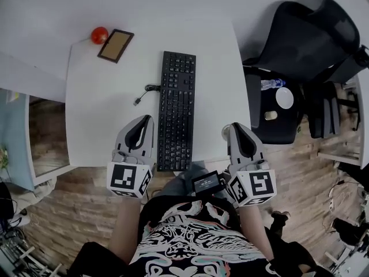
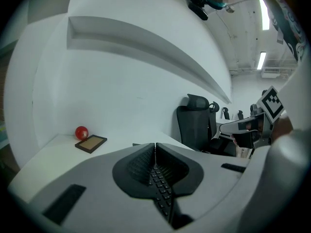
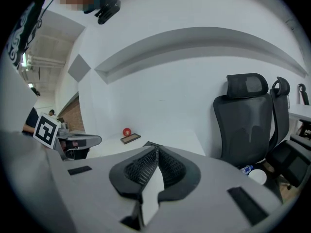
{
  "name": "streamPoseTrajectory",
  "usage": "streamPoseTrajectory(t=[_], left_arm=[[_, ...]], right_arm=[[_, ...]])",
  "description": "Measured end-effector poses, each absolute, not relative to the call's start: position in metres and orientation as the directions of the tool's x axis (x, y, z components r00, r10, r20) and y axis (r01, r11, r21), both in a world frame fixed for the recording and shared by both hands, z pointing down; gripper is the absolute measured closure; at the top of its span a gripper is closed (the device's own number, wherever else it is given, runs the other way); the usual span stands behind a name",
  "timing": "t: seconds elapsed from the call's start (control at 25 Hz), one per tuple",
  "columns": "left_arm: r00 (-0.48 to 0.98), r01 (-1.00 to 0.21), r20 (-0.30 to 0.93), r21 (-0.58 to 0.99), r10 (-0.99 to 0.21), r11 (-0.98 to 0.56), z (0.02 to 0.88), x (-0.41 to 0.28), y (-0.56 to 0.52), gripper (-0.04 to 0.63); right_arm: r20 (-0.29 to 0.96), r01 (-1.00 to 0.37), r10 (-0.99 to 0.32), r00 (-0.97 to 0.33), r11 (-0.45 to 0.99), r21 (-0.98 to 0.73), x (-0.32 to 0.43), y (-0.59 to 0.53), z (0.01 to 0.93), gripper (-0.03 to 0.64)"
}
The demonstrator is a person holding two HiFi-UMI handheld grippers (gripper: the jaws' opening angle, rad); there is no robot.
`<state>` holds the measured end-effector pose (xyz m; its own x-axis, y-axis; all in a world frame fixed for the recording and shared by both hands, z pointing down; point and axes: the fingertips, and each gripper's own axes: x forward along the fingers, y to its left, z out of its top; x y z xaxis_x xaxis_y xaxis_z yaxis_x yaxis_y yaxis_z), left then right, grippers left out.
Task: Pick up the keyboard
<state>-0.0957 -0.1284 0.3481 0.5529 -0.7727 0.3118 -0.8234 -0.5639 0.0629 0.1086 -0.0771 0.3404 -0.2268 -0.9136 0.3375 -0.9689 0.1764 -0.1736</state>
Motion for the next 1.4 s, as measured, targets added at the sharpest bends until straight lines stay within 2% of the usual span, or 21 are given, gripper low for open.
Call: streamPoseTrajectory(t=[0.24,0.52,0.72,0.96,1.16,1.32,1.4], left_arm=[[0.593,-0.797,0.321,0.102,-0.738,-0.596,0.362,-0.090,-0.135,0.575],[0.553,-0.816,0.414,0.093,-0.723,-0.571,0.391,-0.093,-0.137,0.575],[0.521,-0.834,0.524,0.145,-0.674,-0.532,0.423,-0.101,-0.140,0.574],[0.524,-0.830,0.569,0.174,-0.634,-0.530,0.440,-0.101,-0.137,0.574],[0.535,-0.826,0.608,0.228,-0.587,-0.516,0.458,-0.102,-0.132,0.574],[0.567,-0.810,0.620,0.298,-0.542,-0.506,0.471,-0.095,-0.128,0.572],[0.584,-0.801,0.628,0.340,-0.515,-0.493,0.480,-0.093,-0.127,0.542]], right_arm=[[0.369,-0.952,-0.883,-0.289,0.224,-0.210,0.098,-0.088,0.355,0.578],[0.440,-0.937,-0.837,-0.326,0.224,-0.268,0.089,-0.092,0.391,0.578],[0.490,-0.920,-0.788,-0.373,0.247,-0.304,0.077,-0.100,0.415,0.578],[0.519,-0.892,-0.736,-0.434,0.270,-0.364,0.066,-0.104,0.433,0.578],[0.539,-0.850,-0.679,-0.499,0.260,-0.459,0.056,-0.100,0.454,0.578],[0.526,-0.766,-0.598,-0.604,0.254,-0.591,0.042,-0.091,0.476,0.575],[0.522,-0.735,-0.569,-0.635,0.238,-0.635,0.037,-0.091,0.486,0.559]])
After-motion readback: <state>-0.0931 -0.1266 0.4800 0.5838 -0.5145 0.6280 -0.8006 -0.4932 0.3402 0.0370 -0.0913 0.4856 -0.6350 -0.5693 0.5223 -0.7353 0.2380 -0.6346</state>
